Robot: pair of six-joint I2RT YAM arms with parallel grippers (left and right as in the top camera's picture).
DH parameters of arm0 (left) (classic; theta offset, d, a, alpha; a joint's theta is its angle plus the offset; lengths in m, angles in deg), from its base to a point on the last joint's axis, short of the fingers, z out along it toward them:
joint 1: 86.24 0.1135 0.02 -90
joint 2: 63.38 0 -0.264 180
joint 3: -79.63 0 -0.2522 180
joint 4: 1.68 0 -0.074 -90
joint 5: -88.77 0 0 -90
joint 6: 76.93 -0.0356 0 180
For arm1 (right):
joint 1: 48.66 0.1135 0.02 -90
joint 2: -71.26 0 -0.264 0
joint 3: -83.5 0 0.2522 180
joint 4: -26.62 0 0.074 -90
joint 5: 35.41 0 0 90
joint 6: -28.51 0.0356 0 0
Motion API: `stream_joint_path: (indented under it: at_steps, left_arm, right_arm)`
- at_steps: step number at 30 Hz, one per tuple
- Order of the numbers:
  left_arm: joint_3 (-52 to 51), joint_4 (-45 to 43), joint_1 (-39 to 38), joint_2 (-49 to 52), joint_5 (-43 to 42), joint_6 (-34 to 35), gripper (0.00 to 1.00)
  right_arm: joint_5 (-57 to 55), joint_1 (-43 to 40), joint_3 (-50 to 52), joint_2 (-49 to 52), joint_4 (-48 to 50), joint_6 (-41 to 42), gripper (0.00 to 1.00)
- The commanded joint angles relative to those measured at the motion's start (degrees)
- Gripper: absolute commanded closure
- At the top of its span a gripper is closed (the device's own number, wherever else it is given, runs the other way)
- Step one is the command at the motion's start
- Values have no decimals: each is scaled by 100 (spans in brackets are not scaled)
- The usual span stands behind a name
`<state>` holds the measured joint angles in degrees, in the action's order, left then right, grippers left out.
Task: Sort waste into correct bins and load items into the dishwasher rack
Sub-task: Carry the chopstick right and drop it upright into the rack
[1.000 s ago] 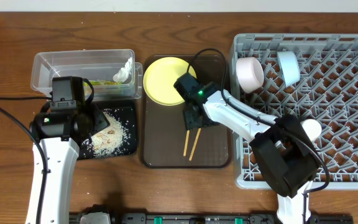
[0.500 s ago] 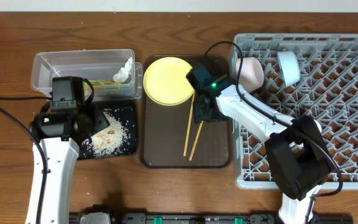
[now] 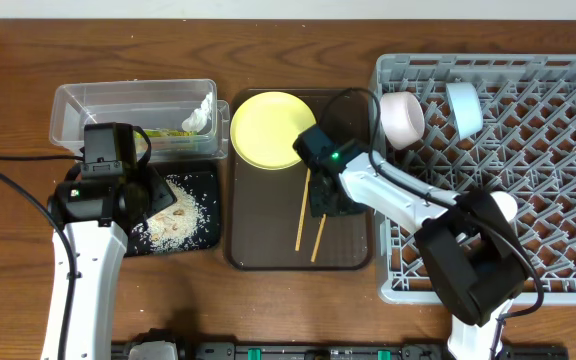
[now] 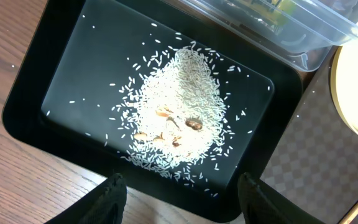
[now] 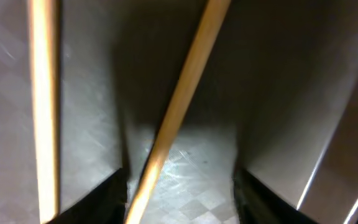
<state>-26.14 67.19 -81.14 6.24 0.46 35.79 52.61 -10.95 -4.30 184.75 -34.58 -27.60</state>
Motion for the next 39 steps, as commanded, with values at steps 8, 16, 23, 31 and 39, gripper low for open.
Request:
stream_joint_path:
  at_steps: [8, 16, 23, 31, 39]
  left_arm:
    - [42, 13, 24, -39, 24, 52, 39]
    - [42, 15, 24, -39, 24, 52, 39]
    - [42, 15, 24, -39, 26, 52, 39]
    - [42, 13, 24, -39, 26, 52, 39]
    - [42, 11, 24, -39, 26, 52, 39]
  right_arm:
    - [-33, 35, 87, -87, 85, 129, 79]
    - [-33, -227, -42, -223, 144, 107, 99]
    - [251, -651, -203, -835, 140, -605, 99]
    - [531, -1200, -203, -2068, -358, -1674, 99]
    - [391, -2100, -166, -2417, -1375, -1980, 99]
